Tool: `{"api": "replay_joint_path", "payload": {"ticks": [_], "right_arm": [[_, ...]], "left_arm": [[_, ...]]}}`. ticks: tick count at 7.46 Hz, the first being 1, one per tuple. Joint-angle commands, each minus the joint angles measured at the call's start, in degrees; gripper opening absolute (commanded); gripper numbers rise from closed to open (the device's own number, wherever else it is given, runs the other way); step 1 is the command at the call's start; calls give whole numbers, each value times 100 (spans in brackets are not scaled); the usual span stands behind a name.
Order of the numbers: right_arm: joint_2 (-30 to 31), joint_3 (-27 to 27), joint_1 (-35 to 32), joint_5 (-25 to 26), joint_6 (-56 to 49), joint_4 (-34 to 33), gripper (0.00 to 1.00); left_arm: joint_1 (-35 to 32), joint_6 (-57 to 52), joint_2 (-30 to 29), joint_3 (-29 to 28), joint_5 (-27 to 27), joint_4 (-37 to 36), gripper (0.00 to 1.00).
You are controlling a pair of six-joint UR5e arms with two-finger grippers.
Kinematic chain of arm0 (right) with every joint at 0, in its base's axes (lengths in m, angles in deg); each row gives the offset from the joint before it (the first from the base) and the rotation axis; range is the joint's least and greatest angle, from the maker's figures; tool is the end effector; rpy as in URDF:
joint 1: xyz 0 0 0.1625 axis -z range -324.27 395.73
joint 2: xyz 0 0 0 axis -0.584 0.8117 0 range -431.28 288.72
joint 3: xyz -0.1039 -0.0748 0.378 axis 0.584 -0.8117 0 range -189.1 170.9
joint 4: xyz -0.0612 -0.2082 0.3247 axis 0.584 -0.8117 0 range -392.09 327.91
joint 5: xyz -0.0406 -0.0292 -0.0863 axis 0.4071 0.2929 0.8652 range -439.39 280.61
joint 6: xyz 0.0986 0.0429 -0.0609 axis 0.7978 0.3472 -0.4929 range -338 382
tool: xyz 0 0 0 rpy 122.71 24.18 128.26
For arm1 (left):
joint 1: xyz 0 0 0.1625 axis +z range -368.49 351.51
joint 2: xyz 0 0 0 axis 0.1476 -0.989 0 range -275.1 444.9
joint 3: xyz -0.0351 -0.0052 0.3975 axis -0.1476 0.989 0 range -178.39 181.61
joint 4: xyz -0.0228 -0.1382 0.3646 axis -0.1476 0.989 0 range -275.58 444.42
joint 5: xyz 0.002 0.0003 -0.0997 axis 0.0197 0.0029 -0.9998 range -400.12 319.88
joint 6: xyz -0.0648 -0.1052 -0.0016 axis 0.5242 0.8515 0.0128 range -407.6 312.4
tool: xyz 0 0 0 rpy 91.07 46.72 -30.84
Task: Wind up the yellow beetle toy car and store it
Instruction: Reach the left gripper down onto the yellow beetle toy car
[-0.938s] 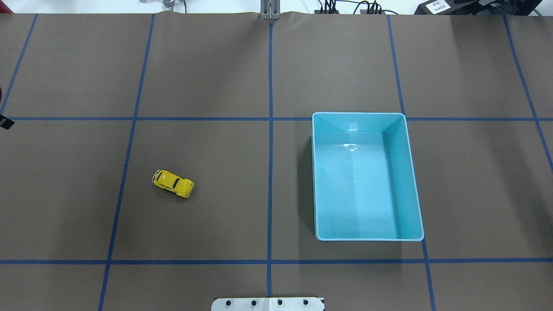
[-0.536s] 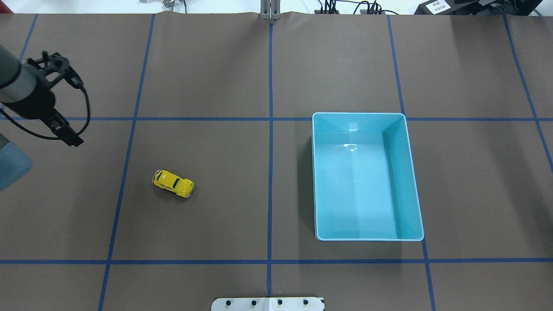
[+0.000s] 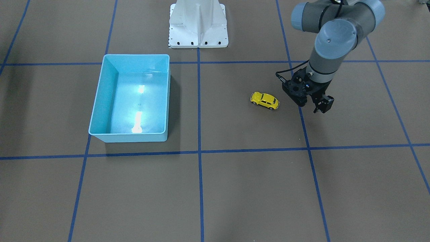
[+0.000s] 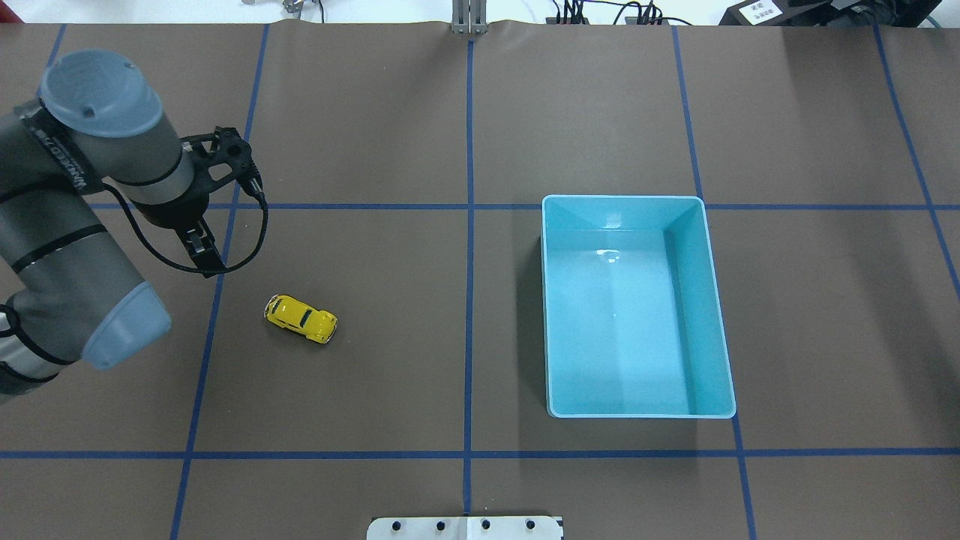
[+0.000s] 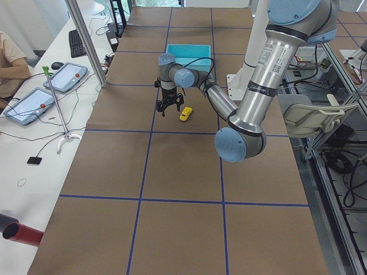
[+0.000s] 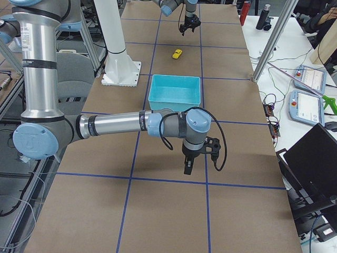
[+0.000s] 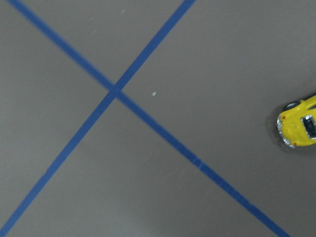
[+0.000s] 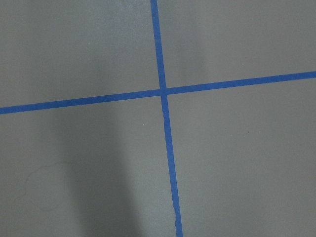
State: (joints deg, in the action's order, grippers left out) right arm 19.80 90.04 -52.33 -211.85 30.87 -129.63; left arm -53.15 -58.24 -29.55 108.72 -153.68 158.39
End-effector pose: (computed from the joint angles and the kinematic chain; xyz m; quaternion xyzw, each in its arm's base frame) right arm 0.0344 -0.4579 0.6004 -0.0300 -0.3608 0.0548 0.9305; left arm 0.3527 -0.4665 0.3416 0.1470 0.2546 0.4879 0.8219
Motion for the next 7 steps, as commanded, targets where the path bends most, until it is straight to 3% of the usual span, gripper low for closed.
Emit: {"api": "replay_joint_path", "payload": {"ticks": [1,4,7], "right_arm": [[32,0,0,-9,0,25,100],[58,-26,0,-9,0,25,100],[58,-26,0,-9,9,25,100]], "left_arm": [[508,-839,-428,20,796,-584,100],[1220,-2289,-824,-189,1897,-831,100],[1546,-2417,-1263,-900,1988,-831,100]]}}
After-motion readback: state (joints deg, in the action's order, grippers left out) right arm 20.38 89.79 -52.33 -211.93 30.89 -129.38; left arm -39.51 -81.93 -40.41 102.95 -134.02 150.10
